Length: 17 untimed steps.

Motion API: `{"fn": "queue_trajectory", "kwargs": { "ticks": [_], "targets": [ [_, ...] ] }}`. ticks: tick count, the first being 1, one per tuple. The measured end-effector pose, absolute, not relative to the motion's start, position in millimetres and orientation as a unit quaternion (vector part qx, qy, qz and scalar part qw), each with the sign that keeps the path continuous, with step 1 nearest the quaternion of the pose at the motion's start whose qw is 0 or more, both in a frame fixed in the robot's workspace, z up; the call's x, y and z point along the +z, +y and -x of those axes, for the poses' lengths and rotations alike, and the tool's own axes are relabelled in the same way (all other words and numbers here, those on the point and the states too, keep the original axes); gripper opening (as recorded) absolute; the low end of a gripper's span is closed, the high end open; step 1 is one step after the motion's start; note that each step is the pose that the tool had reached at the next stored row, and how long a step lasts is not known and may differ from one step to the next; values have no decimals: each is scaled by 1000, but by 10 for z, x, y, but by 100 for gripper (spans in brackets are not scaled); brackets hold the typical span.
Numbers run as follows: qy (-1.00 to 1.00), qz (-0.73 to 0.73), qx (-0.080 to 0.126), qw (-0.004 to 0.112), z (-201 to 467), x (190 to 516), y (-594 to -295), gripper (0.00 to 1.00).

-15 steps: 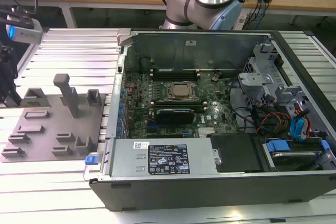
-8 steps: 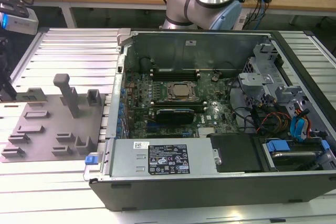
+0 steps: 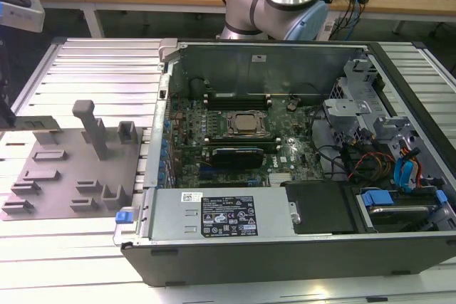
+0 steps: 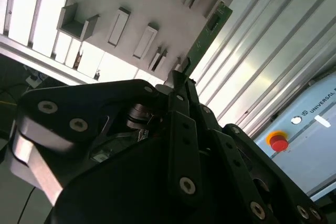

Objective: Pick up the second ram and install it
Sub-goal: 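Pick up the second ram and move it above second insertion slot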

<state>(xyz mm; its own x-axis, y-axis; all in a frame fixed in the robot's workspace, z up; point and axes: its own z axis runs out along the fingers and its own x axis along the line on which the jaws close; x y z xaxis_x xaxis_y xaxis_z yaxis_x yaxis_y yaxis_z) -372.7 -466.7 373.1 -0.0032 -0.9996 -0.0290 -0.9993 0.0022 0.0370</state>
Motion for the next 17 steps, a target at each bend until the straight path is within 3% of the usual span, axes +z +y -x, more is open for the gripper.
{"fn": "queue_trajectory", "kwargs": {
  "ticks": [17],
  "targets": [
    [-708, -706, -23, 3, 3727, 4151, -4667, 11]
  ]
}}
